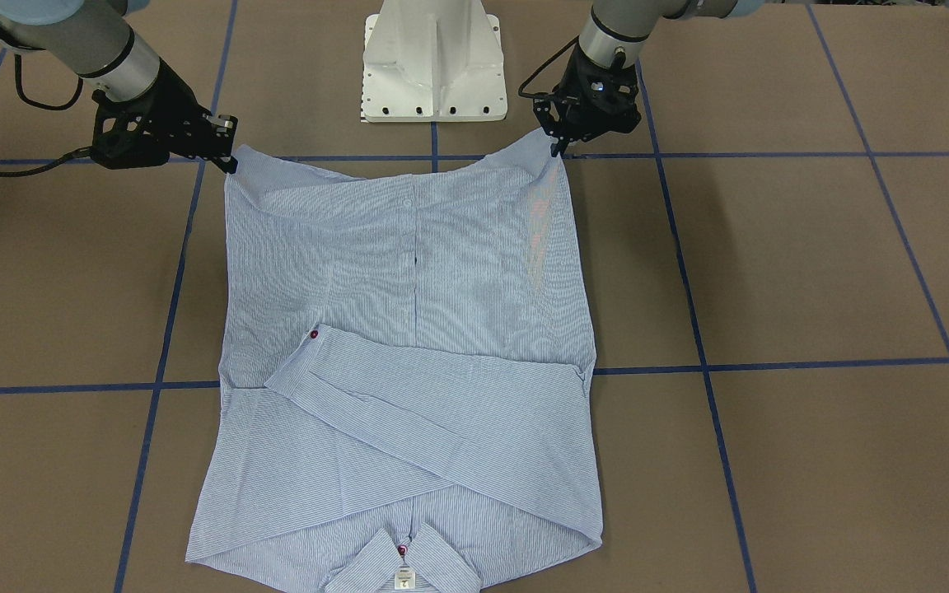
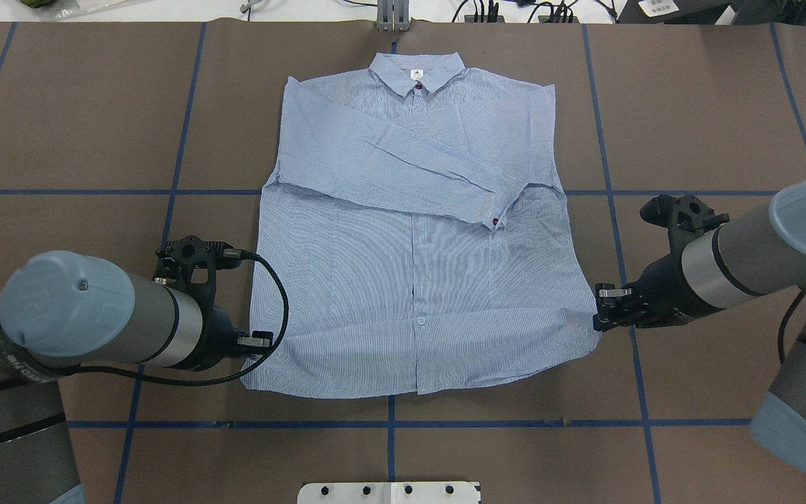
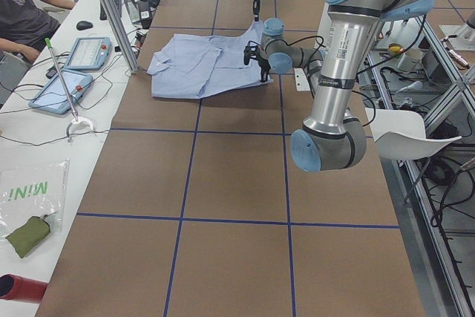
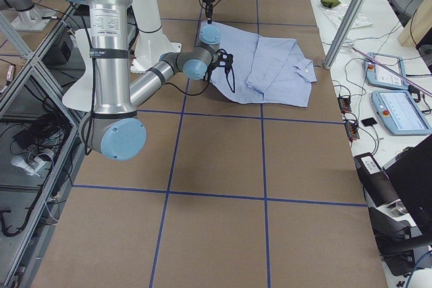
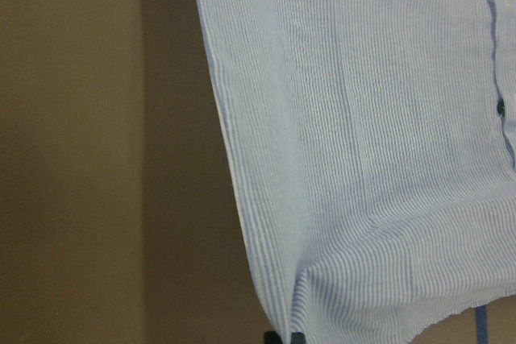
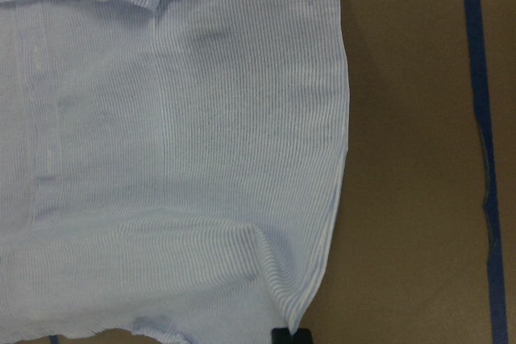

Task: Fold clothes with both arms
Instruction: 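Lift both hem corners with both grippers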

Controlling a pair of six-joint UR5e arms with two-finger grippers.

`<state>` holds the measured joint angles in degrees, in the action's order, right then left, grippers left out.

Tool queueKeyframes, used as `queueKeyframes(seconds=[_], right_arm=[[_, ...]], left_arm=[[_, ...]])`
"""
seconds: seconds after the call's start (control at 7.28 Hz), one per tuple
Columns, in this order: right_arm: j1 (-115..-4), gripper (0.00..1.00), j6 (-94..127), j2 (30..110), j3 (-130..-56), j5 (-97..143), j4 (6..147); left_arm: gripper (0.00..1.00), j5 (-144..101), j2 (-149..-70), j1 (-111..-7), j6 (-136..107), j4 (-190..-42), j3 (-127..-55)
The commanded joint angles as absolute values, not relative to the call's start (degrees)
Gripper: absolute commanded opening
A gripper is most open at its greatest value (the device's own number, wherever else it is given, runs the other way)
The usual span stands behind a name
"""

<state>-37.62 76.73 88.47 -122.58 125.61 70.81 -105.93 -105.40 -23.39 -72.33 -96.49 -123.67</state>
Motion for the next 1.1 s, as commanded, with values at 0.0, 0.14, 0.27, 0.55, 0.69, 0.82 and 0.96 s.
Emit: queueKeyframes(seconds=[0.0,0.14,0.27,0.55,0.69,0.82,0.96], right_arm=[[-38.8,0.00,76.7,89.2,-124.8,128.1,70.8],[-38.8,0.00,76.7,89.2,-125.3,128.5,70.8],[-38.8,0.00,76.7,89.1,-125.7,129.0,70.8],[-38.9,0.00,76.7,89.0,-126.6,131.0,70.8],[-39.0,0.00,76.7,89.1,-127.3,132.5,70.8],[-39.6,0.00,76.7,89.1,-127.9,134.6,70.8],[-40.7,0.00,76.7,89.4,-128.6,137.2,70.8]], left_arm=[[0.00,-106.3,-105.2,-23.5,-72.9,-96.2,-124.8],[0.00,-106.3,-104.8,-23.5,-73.0,-96.2,-125.6],[0.00,-107.7,-104.3,-23.5,-73.1,-96.2,-126.4],[0.00,-109.0,-104.4,-23.5,-73.2,-94.0,-129.0],[0.00,-109.7,-104.5,-23.3,-73.2,-90.8,-131.4],[0.00,-110.2,-104.5,-22.8,-73.2,-89.1,-132.4],[0.00,-111.7,-104.5,-22.4,-73.5,-87.2,-132.9]])
